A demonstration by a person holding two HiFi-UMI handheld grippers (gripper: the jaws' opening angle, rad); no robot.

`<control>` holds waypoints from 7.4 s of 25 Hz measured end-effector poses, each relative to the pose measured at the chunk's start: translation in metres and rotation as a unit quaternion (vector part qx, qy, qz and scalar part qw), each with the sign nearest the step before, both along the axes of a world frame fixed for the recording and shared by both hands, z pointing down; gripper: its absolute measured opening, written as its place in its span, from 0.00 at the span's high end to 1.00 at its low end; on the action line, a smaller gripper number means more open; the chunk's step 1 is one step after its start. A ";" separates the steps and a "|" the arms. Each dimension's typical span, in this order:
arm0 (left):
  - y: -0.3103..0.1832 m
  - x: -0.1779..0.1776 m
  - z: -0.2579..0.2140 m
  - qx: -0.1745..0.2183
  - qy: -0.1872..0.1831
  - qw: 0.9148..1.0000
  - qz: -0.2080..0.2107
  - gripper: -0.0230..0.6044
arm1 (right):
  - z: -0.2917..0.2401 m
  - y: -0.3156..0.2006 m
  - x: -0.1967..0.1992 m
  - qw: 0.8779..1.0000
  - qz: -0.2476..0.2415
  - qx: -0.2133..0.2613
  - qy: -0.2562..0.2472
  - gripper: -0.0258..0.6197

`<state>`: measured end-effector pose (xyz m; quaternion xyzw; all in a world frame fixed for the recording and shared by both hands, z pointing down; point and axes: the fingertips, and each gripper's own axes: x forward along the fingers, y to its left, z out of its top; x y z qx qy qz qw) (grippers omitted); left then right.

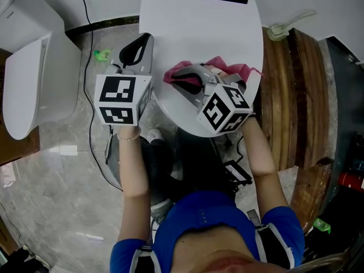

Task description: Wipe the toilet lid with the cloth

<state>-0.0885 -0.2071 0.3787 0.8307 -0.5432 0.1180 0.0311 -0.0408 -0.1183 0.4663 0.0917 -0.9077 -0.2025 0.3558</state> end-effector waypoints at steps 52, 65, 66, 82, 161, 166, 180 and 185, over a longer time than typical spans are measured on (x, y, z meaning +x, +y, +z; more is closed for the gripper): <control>0.103 0.014 -0.043 0.046 0.005 0.998 -0.051 0.96 | 0.009 0.054 -0.027 0.999 -0.033 0.013 0.015 0.94; 0.095 0.041 -0.037 0.043 -0.005 0.999 -0.020 0.96 | 0.007 0.058 0.021 1.000 -0.010 -0.004 -0.008 0.94; 0.095 0.043 -0.037 0.042 -0.006 0.999 -0.019 0.96 | 0.007 0.057 0.026 1.000 -0.007 -0.003 -0.010 0.93; 0.093 0.076 -0.005 -0.011 0.029 0.999 0.039 0.96 | 0.003 0.046 0.086 0.998 0.057 -0.007 -0.033 0.93; 0.086 0.054 -0.014 0.010 0.051 0.998 0.020 0.96 | 0.014 0.109 0.038 0.998 0.055 0.027 -0.020 0.94; 0.086 0.048 -0.012 0.009 0.049 0.999 0.012 0.96 | 0.015 0.106 0.030 0.999 0.046 0.019 -0.018 0.94; 0.085 0.042 -0.007 0.002 0.043 0.999 0.009 0.96 | 0.010 0.074 0.021 0.999 0.045 -0.016 -0.013 0.93; 0.085 0.037 -0.007 0.002 0.045 0.999 0.007 0.96 | 0.008 0.062 0.018 0.999 0.044 -0.016 -0.013 0.93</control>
